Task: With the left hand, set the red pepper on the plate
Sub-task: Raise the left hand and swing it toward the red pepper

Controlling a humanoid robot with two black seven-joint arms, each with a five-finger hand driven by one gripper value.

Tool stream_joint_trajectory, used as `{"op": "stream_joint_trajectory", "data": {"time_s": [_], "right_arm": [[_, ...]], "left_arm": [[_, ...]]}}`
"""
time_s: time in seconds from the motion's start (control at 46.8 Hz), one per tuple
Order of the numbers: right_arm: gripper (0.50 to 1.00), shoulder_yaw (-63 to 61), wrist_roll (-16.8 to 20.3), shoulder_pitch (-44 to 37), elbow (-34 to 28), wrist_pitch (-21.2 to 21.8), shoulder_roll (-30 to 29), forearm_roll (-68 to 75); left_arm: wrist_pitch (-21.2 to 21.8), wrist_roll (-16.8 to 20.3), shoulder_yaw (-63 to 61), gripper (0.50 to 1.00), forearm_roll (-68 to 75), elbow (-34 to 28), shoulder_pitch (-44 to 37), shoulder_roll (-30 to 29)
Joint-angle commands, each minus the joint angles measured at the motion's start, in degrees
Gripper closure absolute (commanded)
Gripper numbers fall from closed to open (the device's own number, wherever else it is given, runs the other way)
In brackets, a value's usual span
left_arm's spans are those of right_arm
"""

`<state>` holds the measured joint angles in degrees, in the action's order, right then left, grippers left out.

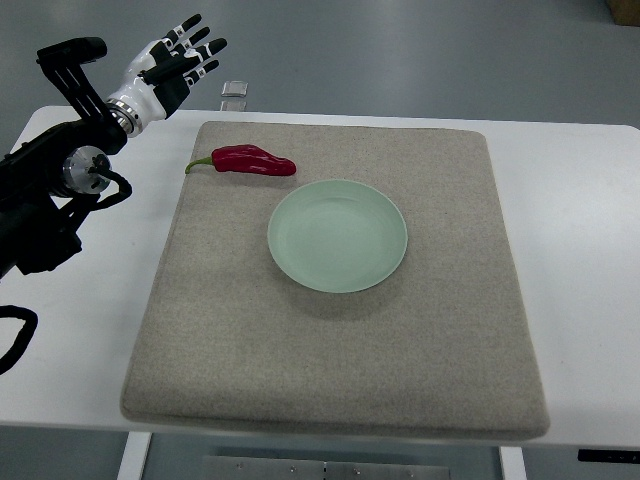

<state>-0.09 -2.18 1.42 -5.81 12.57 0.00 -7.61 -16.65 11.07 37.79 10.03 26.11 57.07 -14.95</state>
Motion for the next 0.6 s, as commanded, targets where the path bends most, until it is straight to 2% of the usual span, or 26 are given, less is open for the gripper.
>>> {"op": "stream_joint_trajectory", "data": {"time_s": [0.0, 0.278, 0.577], "right_arm": [[0.572, 0.00, -0.01, -0.02, 0.01, -0.08, 0.00, -0.04], [0.572, 0.00, -0.01, 0.07, 0.01, 0.00, 0.00, -0.04], [0.572, 0.00, -0.01, 0.07, -0.08, 0.00, 0.00, -0.04]], "left_arm": [[-0.05, -0.08, 0.01, 0.512, 2.88, -0.01, 0.23, 0.01], [0.03, -0.35, -0.08, 0.516, 16.15, 3.59, 1.11, -2.36], [-0.05, -0.52, -3.59, 0.516, 36.37, 3.77, 3.40, -3.24]]}}
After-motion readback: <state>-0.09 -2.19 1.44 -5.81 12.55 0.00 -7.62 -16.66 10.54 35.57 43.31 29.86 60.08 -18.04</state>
